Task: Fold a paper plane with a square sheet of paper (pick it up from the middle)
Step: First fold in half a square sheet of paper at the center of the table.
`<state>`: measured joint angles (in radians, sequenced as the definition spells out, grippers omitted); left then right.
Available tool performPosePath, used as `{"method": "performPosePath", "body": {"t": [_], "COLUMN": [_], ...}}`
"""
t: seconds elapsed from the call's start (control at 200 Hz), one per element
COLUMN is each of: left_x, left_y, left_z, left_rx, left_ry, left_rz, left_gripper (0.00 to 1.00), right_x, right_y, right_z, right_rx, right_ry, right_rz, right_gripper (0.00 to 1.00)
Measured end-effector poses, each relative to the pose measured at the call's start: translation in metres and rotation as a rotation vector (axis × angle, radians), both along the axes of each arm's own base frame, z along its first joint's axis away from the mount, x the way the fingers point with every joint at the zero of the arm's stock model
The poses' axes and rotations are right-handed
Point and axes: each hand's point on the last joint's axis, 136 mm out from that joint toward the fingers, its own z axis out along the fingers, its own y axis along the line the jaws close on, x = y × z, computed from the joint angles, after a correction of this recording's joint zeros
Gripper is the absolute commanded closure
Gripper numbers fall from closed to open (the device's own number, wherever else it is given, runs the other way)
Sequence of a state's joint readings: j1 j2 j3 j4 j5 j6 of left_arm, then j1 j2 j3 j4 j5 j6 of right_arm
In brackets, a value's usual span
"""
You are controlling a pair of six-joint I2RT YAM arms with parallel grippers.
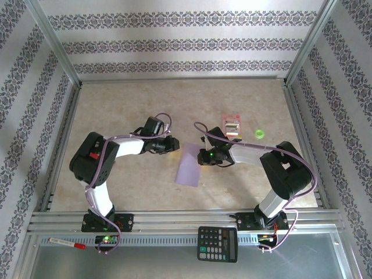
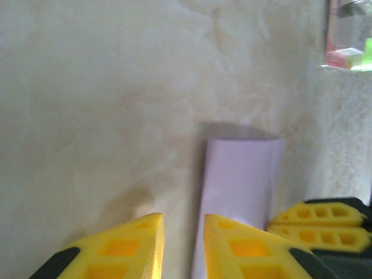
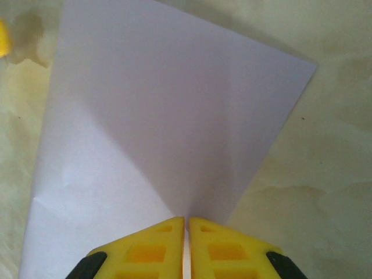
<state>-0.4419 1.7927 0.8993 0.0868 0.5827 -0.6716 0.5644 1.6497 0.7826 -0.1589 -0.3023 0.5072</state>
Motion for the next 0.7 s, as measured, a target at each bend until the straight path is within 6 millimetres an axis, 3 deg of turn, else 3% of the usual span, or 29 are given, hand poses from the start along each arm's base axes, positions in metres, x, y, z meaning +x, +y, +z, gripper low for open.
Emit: {"method": "performPosePath", "body": {"t": [0.14, 0.23, 0.35, 0.48, 0.595, 0.699], "left_x": [-0.026, -0.043, -0.060, -0.063, -0.066, -0.071], "left_y": [-0.021, -0.040, -0.053, -0.048, -0.041, -0.036], "left_z": [0.036, 0.043, 0.025, -0.004, -0.016, -0.024], "left_rx": [-0.047, -0.073, -0.063, -0.012, 0.013, 0.027], "left_ry": [-0.052, -0.047, 0.011, 0.075, 0.102, 0.117], "left_rz": [-0.050, -0.103, -0.149, -0.136, -0.124, -0.120], "left_gripper": [0.74, 0.77, 0.84, 0.86, 0.87, 0.87], "right_x": [-0.002, -0.002, 0.001, 0.006, 0.007, 0.007], "right_y": [-0.001, -0.001, 0.003, 0.010, 0.016, 0.015], "right_z": [0.002, 0.009, 0.027, 0.038, 0.033, 0.015], "right_rx": [-0.004, 0.005, 0.044, 0.090, 0.098, 0.077], "right_ry": [0.000, -0.012, -0.048, -0.070, -0.060, -0.024], "right_rz": [0.009, 0.009, 0.005, -0.015, -0.024, -0.031], "right_gripper": [0.85, 0.82, 0.79, 0.79, 0.82, 0.84]}}
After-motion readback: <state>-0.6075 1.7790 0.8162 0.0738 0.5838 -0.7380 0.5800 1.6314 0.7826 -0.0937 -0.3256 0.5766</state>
